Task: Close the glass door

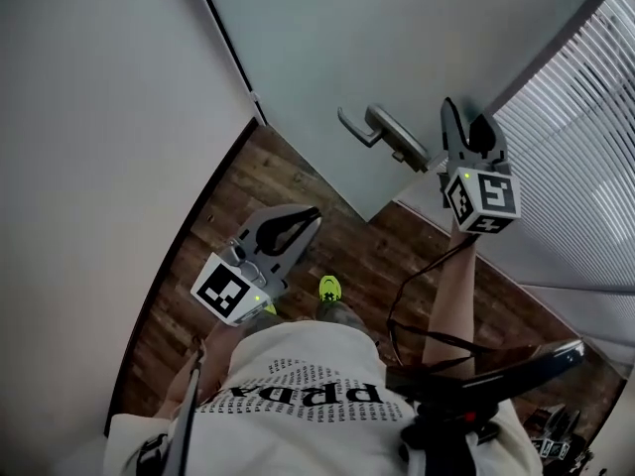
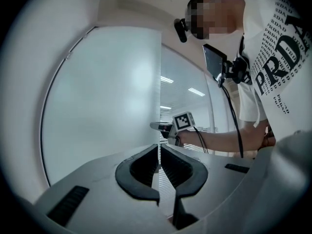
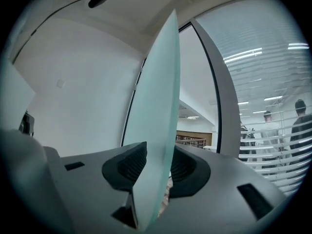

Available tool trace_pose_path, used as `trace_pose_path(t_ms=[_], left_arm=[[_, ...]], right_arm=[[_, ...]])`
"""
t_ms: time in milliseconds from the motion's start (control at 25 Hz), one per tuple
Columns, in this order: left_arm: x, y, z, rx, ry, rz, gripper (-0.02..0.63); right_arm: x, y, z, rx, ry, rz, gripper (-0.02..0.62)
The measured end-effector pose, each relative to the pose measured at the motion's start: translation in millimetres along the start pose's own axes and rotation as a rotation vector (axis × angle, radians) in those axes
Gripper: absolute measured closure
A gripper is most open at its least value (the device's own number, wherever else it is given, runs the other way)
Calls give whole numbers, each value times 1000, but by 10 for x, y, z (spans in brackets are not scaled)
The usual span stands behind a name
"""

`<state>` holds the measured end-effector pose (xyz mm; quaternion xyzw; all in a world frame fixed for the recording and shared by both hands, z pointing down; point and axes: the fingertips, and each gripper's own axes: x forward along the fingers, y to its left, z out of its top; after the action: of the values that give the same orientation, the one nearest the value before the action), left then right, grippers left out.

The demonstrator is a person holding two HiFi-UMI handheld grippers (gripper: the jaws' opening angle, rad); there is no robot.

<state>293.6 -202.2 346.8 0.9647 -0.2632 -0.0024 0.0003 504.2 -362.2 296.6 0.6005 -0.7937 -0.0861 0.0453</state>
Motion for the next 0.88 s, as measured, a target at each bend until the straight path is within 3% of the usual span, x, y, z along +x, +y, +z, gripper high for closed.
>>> trace_pose_path(t_ms=[200, 320, 400, 520, 720, 880], left_arm=[[288, 144, -89, -11, 35, 16, 586], [322, 135, -120, -26, 38, 24, 586], [295, 59, -182, -9, 25, 10, 586], [320, -75, -341, -7, 25, -12, 586], [556, -238, -411, -38, 51, -37, 586], [632, -320, -368, -6, 22, -78, 586]], right_arm=[[272, -571, -249, 25, 10, -10, 488], [238, -773, -289, -39, 25, -87, 485], [137, -792, -383, -119, 51, -145, 485], [51, -767, -517, -152, 71, -170, 486], [-70, -784, -573, -156, 65, -153, 486], [-211, -693, -616, -121, 79, -119, 486]])
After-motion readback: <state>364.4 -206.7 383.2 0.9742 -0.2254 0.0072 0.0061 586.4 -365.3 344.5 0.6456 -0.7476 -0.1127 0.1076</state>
